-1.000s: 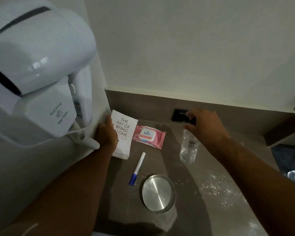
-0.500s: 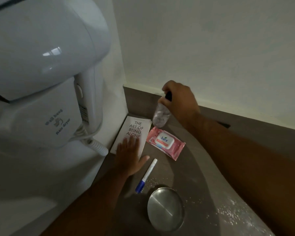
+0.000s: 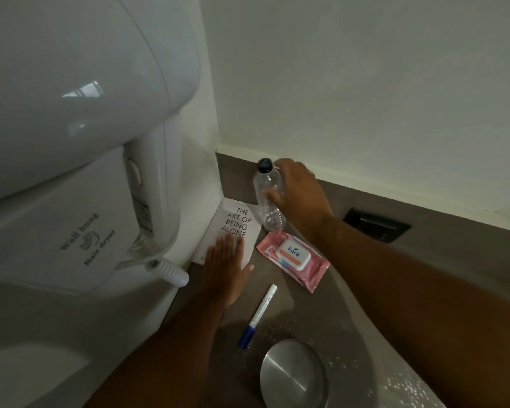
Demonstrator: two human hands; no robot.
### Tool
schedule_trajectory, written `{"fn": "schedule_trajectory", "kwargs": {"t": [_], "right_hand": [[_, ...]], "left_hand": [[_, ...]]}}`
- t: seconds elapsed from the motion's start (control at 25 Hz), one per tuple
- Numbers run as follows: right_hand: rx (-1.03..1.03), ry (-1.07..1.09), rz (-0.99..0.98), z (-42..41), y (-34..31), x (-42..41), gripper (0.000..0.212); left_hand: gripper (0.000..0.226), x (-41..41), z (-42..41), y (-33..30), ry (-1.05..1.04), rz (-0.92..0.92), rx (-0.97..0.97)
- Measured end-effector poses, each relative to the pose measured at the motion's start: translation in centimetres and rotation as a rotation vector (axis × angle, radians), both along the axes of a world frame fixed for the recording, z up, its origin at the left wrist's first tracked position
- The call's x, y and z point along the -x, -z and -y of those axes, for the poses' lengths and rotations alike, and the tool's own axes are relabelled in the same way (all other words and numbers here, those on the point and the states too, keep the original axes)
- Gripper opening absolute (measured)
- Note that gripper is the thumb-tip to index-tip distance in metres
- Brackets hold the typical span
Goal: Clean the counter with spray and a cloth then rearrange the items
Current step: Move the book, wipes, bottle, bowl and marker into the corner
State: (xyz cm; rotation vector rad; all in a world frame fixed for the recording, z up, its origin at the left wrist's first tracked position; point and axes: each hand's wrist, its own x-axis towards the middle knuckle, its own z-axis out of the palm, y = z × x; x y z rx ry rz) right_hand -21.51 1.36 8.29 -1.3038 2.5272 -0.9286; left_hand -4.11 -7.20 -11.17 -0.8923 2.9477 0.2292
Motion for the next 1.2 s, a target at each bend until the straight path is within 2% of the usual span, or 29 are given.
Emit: {"fn": "schedule_trajectory", "kwargs": {"t": [0.12, 0.2, 0.28, 0.32, 0.44, 0.52, 0.6, 0.76, 0.84, 0.92, 1.0, 1.12, 1.2], "right_hand": [[-0.106, 0.076, 0.070, -1.0, 1.9, 0.0, 0.053], [-0.110, 0.171, 0.184, -1.5, 4.1, 0.0, 0.047], [-0.251, 0.202, 0.171, -2.6, 7.0, -0.4, 0.035], [-0.352, 0.196, 0.138, -3.4, 8.3, -0.7, 0.036], [-0.569, 0.173, 0.142, -5.9, 10.7, -1.4, 0.071], [-0.665, 0.146, 0.140, -7.1, 11.5, -1.5, 0.091], [-0.728, 0.133, 0.123, -8.1, 12.1, -1.7, 0.101], [-0.692, 0.154, 0.191, -10.3, 11.6, -0.8, 0.098], [-0.669, 0.158, 0.257, -11.5, 10.6, -0.3, 0.094], [-0.582, 0.171, 0.235, -12.5, 9.7, -0.6, 0.089], [-0.493, 0.150, 0.189, -13.0, 9.1, -1.9, 0.086], [-0.388, 0.069, 0.143, -11.9, 9.0, -4.5, 0.078], [-0.330, 0.038, 0.152, -10.2, 9.3, -6.2, 0.064]], "left_hand": [[0.081, 0.0, 0.1, 0.4, -0.008, -0.031, -0.033], [0.082, 0.0, 0.1, 0.2, -0.014, -0.021, -0.044], [0.084, 0.0, 0.3, -0.2, -0.007, 0.019, -0.065], [0.085, -0.1, 0.4, -0.6, 0.002, 0.039, -0.073], [0.086, 0.0, 0.7, -2.1, 0.032, 0.105, -0.132], [0.073, 0.8, 0.7, -3.1, 0.009, 0.050, -0.153], [0.059, 1.9, 0.2, -3.9, -0.020, -0.032, -0.145], [0.052, 3.3, -1.1, -4.6, -0.021, 0.110, -0.159], [0.052, 3.2, -1.2, -5.1, -0.036, 0.111, -0.181], [0.053, 2.6, -1.3, -5.3, -0.073, -0.009, -0.278], [0.051, 1.4, -1.4, -5.5, -0.127, -0.205, -0.416], [0.044, -1.1, -1.5, -5.9, -0.188, -0.369, -0.483], [0.039, -2.3, -1.4, -6.2, -0.302, -0.469, -0.519]]}}
